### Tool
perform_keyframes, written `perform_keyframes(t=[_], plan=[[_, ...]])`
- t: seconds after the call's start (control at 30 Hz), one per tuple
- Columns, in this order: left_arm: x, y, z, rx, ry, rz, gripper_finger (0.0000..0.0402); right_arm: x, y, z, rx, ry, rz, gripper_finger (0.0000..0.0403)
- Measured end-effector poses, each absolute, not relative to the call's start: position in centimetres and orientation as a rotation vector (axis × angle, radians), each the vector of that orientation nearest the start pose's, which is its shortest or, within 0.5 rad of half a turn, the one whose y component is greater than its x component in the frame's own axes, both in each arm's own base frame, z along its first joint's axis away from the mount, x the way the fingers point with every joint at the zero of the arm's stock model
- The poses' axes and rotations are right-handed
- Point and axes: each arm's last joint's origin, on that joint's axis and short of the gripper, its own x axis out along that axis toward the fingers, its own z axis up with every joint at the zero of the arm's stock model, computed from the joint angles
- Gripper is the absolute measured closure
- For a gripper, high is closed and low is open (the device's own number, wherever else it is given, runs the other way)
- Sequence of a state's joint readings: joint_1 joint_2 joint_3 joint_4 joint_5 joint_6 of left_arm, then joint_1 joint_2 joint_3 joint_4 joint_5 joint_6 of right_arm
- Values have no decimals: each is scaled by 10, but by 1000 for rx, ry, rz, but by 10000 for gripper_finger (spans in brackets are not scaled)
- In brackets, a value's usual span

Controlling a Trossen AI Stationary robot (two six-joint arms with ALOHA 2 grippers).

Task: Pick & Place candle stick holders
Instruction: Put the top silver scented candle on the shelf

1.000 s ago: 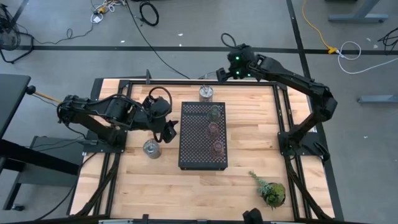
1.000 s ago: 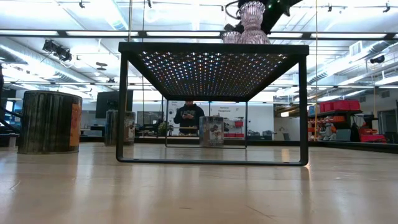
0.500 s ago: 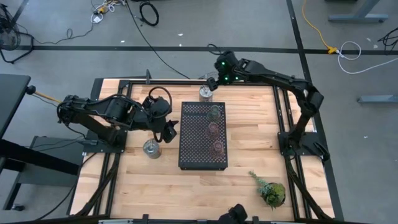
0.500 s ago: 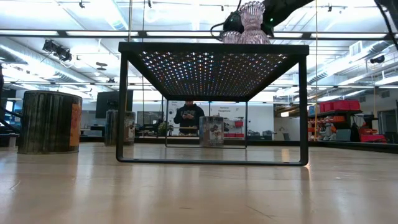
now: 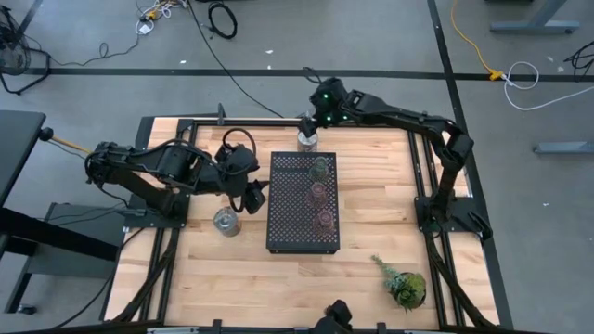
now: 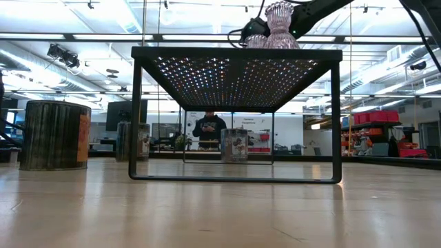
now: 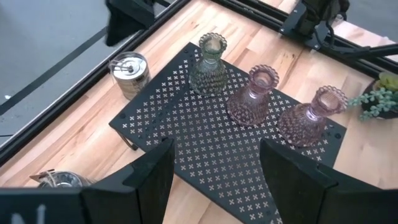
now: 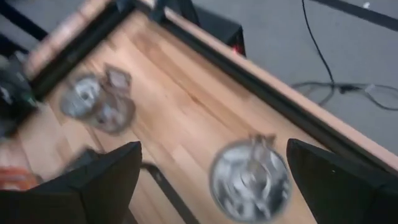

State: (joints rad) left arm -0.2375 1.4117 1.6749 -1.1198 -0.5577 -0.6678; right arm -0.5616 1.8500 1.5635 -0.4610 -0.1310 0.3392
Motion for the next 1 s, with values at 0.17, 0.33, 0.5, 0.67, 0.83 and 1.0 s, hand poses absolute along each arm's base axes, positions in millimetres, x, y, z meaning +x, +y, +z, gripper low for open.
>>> perform_keyframes(t=[0.17, 0.33, 0.5, 0.67, 0.83, 1.0], plan=[[256, -46, 416, -299, 654, 535, 164, 360, -220, 288, 656, 510, -512, 7], [256, -47, 416, -300, 655, 533, 164, 366, -221, 298, 675, 394, -438, 7], [256, -47, 416, -300, 655, 533, 164, 370, -224, 308, 636, 296, -425, 7], [256, -47, 416, -299, 655, 532, 164, 372, -226, 315, 611, 220, -409, 7], [256, -47, 416, -298, 655, 532, 164, 374, -223, 317, 660, 200, -343, 7], [256, -47, 416, -298, 656, 532, 164, 375, -221, 319, 657, 196, -285, 7]])
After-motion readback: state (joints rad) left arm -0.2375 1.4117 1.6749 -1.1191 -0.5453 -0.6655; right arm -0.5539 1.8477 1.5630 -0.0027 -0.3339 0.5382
